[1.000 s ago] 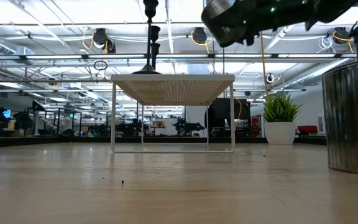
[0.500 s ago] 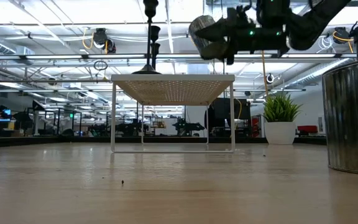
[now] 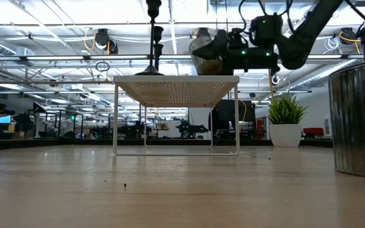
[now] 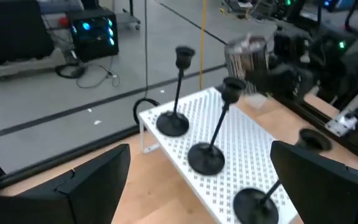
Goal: Pick & Place candle stick holders
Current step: Put the top silver scented candle on the shelf, then put the right silver scented candle on the shelf aligned with the other silver scented candle
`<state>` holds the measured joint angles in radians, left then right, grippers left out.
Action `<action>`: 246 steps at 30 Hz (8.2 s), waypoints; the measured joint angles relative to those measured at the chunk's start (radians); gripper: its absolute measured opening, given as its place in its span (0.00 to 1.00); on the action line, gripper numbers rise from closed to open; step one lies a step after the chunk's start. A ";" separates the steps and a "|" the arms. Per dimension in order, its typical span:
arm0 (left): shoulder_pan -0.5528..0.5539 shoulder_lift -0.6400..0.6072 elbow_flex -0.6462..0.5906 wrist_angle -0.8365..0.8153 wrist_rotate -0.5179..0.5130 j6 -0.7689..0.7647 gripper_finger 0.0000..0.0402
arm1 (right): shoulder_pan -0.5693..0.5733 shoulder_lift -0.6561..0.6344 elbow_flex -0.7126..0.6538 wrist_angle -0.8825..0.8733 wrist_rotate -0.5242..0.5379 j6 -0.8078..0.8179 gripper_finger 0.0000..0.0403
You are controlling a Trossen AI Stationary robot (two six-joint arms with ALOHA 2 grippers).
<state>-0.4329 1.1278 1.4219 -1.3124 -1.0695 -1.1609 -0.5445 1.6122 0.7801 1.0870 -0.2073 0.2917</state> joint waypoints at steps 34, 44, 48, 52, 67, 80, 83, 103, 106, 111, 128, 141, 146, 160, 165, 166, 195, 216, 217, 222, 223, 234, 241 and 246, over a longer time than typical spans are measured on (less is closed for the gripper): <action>0.515 -0.278 -0.538 0.846 0.674 0.672 0.98 | 0.013 0.188 0.128 -0.104 0.155 -0.050 0.85; 0.581 -0.278 -0.538 0.846 0.715 0.704 0.98 | 0.046 0.187 0.128 -0.102 0.154 -0.081 0.87; 0.590 -0.278 -0.538 0.846 0.752 0.712 0.98 | 0.045 0.187 0.128 -0.108 0.156 -0.080 0.86; 0.591 -0.278 -0.538 0.846 0.757 0.713 0.98 | 0.046 0.187 0.128 -0.137 0.152 -0.072 0.88; 0.591 -0.278 -0.538 0.846 0.758 0.709 0.98 | 0.057 0.186 0.128 -0.143 0.151 -0.078 0.91; 0.591 -0.278 -0.538 0.846 0.758 0.708 0.98 | 0.056 0.186 0.128 -0.146 0.100 -0.072 0.91; 0.591 -0.278 -0.538 0.846 0.758 0.708 0.98 | 0.056 0.186 0.128 -0.148 0.100 -0.069 0.91; 0.591 -0.278 -0.538 0.845 0.757 0.704 0.98 | 0.055 0.186 0.128 -0.153 0.102 -0.121 0.91; 0.591 -0.278 -0.538 0.843 0.757 0.704 0.98 | 0.055 0.186 0.128 -0.157 0.102 -0.121 0.91; 0.591 -0.278 -0.538 0.843 0.757 0.704 0.98 | 0.055 0.186 0.128 -0.176 0.098 -0.121 0.95; 0.591 -0.278 -0.538 0.841 0.757 0.704 0.98 | 0.055 0.179 0.127 -0.186 0.068 -0.158 0.99; 0.591 -0.278 -0.538 0.836 0.757 0.707 0.98 | 0.055 0.124 0.126 -0.234 0.075 -0.212 0.99; 0.591 -0.278 -0.538 0.836 0.757 0.712 0.98 | 0.055 0.093 0.126 -0.274 0.075 -0.234 0.99; 0.591 -0.278 -0.538 0.836 0.757 0.711 0.98 | 0.055 -0.015 0.126 -0.280 0.075 -0.255 0.99; 0.591 -0.278 -0.538 0.836 0.757 0.709 0.98 | 0.055 -0.087 0.128 -0.307 0.075 -0.280 0.99; 0.591 -0.278 -0.538 0.836 0.757 0.708 0.98 | 0.055 -0.103 0.128 -0.333 0.075 -0.281 0.99; 0.591 -0.303 -0.624 0.954 0.881 0.790 0.98 | 0.056 -0.730 0.011 -1.094 -0.158 -0.259 0.99; 0.550 -0.845 -1.134 1.215 1.061 0.834 0.98 | 0.523 -0.949 -0.056 -1.129 0.079 0.061 0.99; 0.548 -0.866 -1.148 1.214 1.070 0.833 0.98 | 0.561 -0.945 -0.056 -1.136 0.109 0.077 0.99; 0.547 -0.941 -1.207 1.202 1.076 0.811 0.98 | 0.754 -0.905 -0.056 -1.187 0.240 0.195 0.99; 0.547 -0.953 -1.221 1.200 1.077 0.805 0.98 | 0.789 -0.894 -0.056 -1.203 0.263 0.223 0.99; 0.547 -0.983 -1.251 1.199 1.095 0.759 0.98 | 1.049 -0.779 -0.056 -1.570 0.308 0.520 0.99; 0.547 -0.983 -1.251 1.199 1.095 0.733 0.98 | 1.062 -0.758 -0.056 -1.571 0.315 0.470 0.99; 0.547 -0.983 -1.251 1.199 1.095 0.734 0.98 | 1.062 -0.745 -0.056 -1.542 0.315 0.421 0.99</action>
<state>0.1146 0.1444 0.1707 -0.1138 0.0254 -0.4273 0.5175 0.8673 0.7242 -0.4549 0.1081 0.7124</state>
